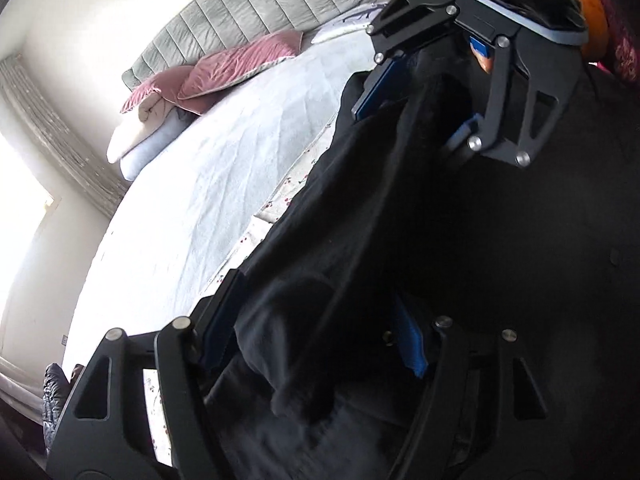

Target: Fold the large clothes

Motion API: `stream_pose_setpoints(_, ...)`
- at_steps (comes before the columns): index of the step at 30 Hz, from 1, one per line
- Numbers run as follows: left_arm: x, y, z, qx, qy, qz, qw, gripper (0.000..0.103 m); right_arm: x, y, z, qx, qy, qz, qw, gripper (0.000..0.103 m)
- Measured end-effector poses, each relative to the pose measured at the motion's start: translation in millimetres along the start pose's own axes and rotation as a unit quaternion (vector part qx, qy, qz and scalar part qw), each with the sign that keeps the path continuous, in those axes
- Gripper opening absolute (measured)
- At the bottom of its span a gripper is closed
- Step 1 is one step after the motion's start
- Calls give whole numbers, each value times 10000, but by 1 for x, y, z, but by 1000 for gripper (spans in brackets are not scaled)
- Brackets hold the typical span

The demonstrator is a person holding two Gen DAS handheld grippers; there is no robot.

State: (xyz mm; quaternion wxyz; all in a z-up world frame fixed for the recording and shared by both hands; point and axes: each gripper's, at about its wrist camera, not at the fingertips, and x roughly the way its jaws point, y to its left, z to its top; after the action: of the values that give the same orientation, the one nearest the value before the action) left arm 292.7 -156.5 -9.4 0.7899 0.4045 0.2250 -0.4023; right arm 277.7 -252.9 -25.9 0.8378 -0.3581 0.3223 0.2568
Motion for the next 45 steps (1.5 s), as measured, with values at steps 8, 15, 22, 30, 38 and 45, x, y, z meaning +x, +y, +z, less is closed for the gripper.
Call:
stream_pose_setpoints(8, 18, 2, -17, -444, 789, -1644, 9822, 11, 42, -50, -15, 1497, 825, 2516, 9526, 9)
stream_pose_setpoints(15, 19, 58, -37, -2627, 397, -3428, 9011, 9, 75, -111, -57, 3691, 469, 3689, 8517, 12)
stream_pose_setpoints(22, 40, 92, -60, -4264, -53, -4263, 7978, 9, 28, -112, -62, 3741, -190, 3007, 8771, 29)
stream_pose_setpoints(30, 43, 114, -65, -5181, -545, -4264, 7395, 9, -43, -100, -54, 2907, -912, 1163, 9453, 42)
stream_pose_setpoints(38, 53, 119, -68, -5509, -455, -4190, 7204, 9, -68, -31, -34, 1090, -951, 266, 9891, 55)
stream_pose_setpoints(45, 68, 131, -79, -5707, -127, -3975, 7184, 9, -55, 16, -11, 136, -851, -37, 9963, 55)
